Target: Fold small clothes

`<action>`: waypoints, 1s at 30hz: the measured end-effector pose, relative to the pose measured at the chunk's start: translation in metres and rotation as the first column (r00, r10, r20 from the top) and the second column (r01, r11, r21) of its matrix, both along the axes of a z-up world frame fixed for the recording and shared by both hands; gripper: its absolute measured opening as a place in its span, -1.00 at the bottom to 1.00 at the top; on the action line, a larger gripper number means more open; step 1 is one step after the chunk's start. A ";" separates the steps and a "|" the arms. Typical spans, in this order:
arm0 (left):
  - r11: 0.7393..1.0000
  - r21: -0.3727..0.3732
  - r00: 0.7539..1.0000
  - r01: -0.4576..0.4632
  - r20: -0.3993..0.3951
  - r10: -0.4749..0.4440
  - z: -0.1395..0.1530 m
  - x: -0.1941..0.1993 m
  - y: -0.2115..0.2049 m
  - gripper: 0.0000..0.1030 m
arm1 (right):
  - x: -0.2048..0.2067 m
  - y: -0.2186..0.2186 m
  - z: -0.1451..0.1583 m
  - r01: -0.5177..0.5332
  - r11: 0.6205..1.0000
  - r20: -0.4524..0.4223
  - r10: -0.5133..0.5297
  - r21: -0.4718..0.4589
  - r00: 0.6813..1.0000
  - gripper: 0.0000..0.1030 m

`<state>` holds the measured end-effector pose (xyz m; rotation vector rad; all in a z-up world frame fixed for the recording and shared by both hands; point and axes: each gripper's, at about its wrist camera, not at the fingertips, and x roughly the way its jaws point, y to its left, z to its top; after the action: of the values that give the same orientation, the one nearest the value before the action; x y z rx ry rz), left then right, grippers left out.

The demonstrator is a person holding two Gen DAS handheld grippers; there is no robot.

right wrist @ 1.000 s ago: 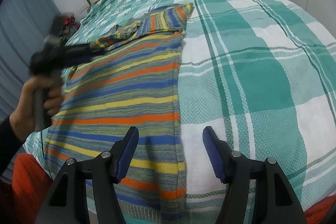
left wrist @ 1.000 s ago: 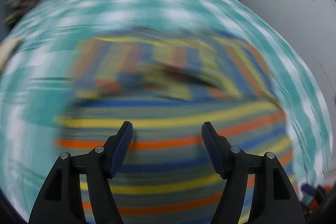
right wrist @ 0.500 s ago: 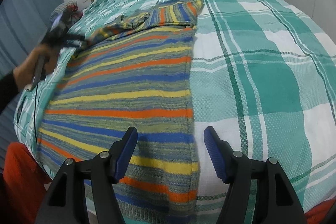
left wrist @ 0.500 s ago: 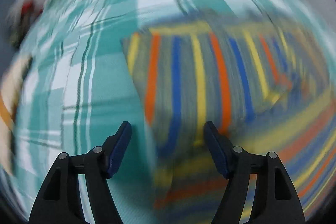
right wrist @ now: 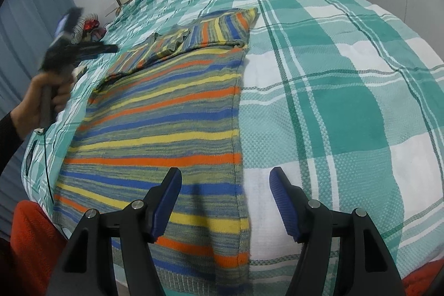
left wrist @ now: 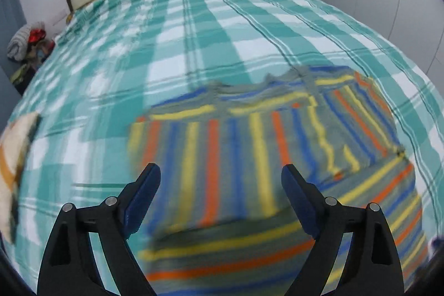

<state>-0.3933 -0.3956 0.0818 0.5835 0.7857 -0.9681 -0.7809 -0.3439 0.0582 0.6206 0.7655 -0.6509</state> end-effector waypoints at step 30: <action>0.988 0.061 0.985 -0.139 -0.099 0.144 -0.047 -0.119 0.233 0.86 | 0.014 0.028 0.005 -0.030 0.963 -0.264 -0.043 -0.268 0.964 0.30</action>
<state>-0.5120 -0.1622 0.0351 0.5200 0.9357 -0.8531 -0.7672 -0.3154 0.0633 0.2871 0.9069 -0.8399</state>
